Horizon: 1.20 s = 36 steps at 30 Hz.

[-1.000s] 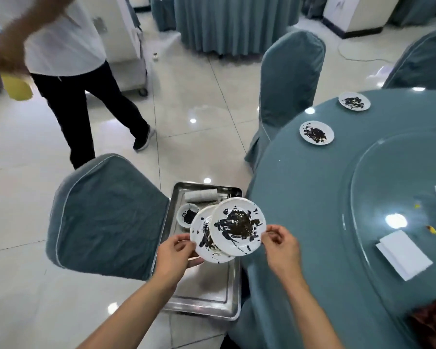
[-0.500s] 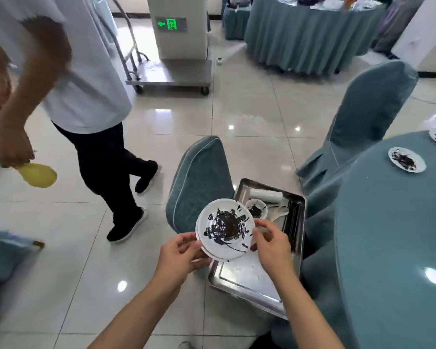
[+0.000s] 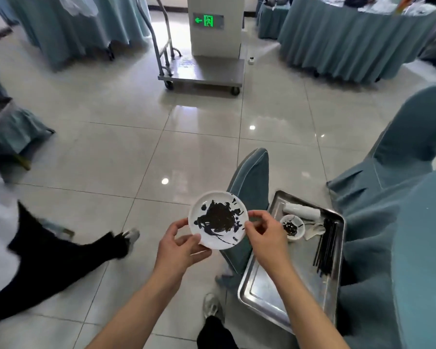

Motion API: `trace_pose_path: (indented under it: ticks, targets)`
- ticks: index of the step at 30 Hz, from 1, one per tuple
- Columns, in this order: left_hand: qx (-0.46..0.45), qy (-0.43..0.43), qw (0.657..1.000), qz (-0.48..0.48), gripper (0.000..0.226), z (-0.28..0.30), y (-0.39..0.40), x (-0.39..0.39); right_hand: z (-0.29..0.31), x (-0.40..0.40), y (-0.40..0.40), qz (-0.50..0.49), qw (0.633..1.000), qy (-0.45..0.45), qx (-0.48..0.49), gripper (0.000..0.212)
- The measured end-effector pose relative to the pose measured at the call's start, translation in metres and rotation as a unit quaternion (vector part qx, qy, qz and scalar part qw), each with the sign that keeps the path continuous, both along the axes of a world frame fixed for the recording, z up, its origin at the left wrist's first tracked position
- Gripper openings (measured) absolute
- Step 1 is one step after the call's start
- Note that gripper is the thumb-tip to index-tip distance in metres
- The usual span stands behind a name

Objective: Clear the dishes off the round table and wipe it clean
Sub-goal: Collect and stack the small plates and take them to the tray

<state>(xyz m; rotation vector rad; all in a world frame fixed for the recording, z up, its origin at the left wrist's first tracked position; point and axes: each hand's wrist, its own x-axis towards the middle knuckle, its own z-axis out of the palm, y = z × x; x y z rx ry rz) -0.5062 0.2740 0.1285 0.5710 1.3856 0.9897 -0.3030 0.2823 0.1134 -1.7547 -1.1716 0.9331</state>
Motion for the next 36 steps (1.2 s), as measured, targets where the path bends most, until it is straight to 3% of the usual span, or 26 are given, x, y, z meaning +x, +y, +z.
trace_pose_path:
  ticks: [6,16,27,36]
  targets:
    - [0.0,0.027,0.999,0.019,0.04,0.009,0.084,-0.026,0.013,-0.022,0.087,0.053,0.998,-0.046,0.006,0.015]
    - [0.027,0.004,0.999,0.019,0.037,0.021,0.214,-0.075,-0.005,-0.051,0.215,0.091,0.936,-0.337,0.047,0.036]
    - [0.048,-0.003,0.987,-0.152,0.037,0.038,0.401,-0.101,0.003,-0.077,0.336,-0.065,0.931,-0.36,0.0,0.04]
    - [0.039,-0.012,0.959,-0.28,0.036,0.04,0.512,-0.021,0.0,-0.014,0.385,-0.188,0.916,-0.351,-0.054,0.041]
